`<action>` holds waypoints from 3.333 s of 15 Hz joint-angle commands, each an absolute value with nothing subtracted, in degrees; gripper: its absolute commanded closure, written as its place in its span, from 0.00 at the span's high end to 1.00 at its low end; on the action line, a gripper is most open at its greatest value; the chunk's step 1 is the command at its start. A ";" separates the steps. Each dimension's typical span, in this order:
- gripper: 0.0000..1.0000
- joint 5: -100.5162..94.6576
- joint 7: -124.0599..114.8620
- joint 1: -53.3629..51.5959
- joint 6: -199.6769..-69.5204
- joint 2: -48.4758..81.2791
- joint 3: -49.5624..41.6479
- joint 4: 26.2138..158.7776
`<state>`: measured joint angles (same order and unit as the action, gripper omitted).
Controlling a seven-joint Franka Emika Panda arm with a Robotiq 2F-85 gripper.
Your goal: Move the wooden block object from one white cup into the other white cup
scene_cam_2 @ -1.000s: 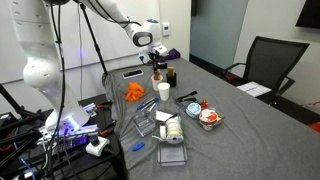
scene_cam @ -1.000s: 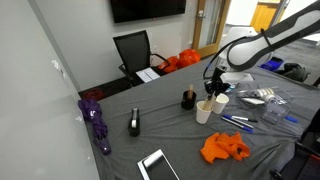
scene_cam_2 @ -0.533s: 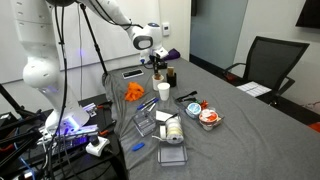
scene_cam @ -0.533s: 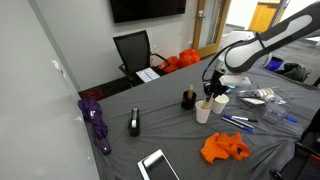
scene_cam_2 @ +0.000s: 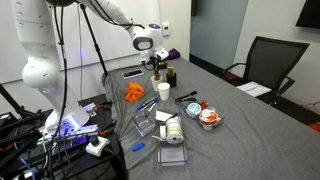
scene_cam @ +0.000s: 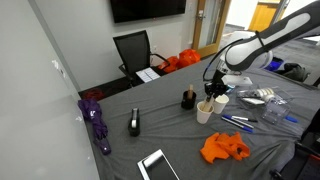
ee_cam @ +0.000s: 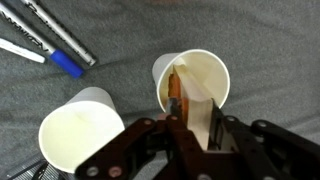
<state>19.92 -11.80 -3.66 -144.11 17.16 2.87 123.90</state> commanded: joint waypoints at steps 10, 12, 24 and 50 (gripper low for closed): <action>0.07 26.90 -4.53 -0.77 -151.76 17.13 5.29 129.01; 0.07 29.03 -3.63 -0.38 -152.73 17.20 6.00 129.40; 0.07 31.78 -1.77 0.63 -152.74 17.32 6.74 129.48; 1.00 15.27 -8.94 -1.31 -149.29 5.49 2.10 135.20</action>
